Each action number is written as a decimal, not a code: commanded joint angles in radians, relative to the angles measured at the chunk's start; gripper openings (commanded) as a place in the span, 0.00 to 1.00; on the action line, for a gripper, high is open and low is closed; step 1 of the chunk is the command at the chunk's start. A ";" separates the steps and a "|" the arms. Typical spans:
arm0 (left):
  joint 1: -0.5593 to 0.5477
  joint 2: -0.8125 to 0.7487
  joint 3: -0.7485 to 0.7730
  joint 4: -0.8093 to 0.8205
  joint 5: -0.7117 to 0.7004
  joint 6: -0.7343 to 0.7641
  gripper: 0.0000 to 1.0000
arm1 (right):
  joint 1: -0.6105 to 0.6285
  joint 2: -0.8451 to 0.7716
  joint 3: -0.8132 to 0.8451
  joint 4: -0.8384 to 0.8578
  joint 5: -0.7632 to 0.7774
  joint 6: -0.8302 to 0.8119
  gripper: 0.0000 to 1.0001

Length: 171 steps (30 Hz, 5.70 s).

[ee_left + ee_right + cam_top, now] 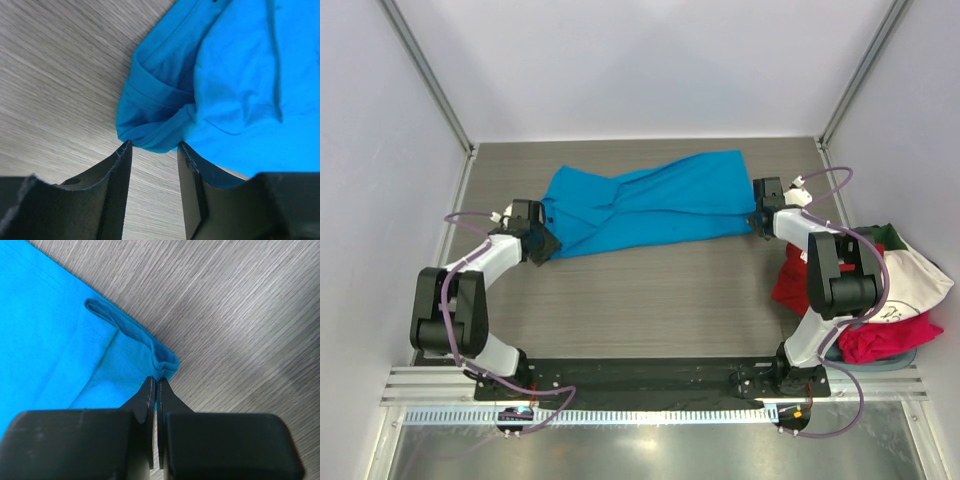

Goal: Fold and stack the t-shirts

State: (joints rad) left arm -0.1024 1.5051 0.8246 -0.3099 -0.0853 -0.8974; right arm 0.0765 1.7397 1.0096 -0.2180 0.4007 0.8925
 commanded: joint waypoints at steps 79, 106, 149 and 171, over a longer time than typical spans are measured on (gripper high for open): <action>-0.063 -0.619 -0.111 -0.328 0.082 -0.008 0.59 | 0.324 -0.369 -0.125 0.155 -0.559 -0.215 0.51; -0.083 -0.258 -0.291 -0.143 -0.083 -0.109 0.50 | 0.799 0.202 0.037 0.672 -0.524 0.181 0.63; -0.085 -0.309 -0.259 -0.228 -0.176 -0.055 0.49 | 0.714 0.288 0.303 0.499 -0.489 -0.180 0.58; -0.083 -0.298 -0.243 -0.218 -0.140 -0.037 0.49 | 0.744 0.238 0.310 0.377 -0.772 -0.888 0.93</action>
State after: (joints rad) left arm -0.1886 1.2087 0.5663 -0.4984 -0.2157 -0.9562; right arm 0.8185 2.0510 1.3190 0.0902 -0.3294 0.0631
